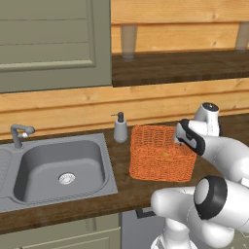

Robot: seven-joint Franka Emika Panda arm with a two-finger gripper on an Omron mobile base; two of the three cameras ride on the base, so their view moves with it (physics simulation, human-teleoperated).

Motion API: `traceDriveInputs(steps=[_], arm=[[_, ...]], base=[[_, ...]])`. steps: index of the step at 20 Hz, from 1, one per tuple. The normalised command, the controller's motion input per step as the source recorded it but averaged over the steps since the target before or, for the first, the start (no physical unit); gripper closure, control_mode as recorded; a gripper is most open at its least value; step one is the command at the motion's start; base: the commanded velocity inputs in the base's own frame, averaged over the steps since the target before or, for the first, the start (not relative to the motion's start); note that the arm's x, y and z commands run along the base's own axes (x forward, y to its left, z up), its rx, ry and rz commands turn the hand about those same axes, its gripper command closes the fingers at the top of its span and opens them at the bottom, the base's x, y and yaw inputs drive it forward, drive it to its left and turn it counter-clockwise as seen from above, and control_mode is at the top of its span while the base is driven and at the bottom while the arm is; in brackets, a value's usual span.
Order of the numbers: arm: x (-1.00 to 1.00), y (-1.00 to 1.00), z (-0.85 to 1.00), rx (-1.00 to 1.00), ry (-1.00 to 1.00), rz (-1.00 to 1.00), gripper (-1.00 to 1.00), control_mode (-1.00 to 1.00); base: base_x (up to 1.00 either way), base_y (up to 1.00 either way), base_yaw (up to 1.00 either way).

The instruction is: Open the cabinet, pick up the bread from the cabinet and place it in the basket. Then move the basket to the dining counter.

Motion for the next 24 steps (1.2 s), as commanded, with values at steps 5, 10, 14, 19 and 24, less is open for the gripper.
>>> traceDriveInputs(steps=[5,10,14,19,24], arm=[[0.00,0.00,-0.28,0.00,0.00,0.00,-1.00,-1.00],[0.00,0.02,-0.29,0.00,0.00,0.00,1.00,-1.00],[0.00,0.00,0.00,0.00,0.00,0.00,1.00,-1.00],[0.00,0.00,0.00,0.00,0.00,0.00,1.00,-1.00],[-0.08,-0.01,0.24,0.00,0.00,-0.02,1.00,-1.00]], base=[[0.00,0.00,0.00],[0.00,0.00,0.00],[0.00,0.00,0.00],[0.00,0.00,0.00],[0.00,0.00,0.00]])
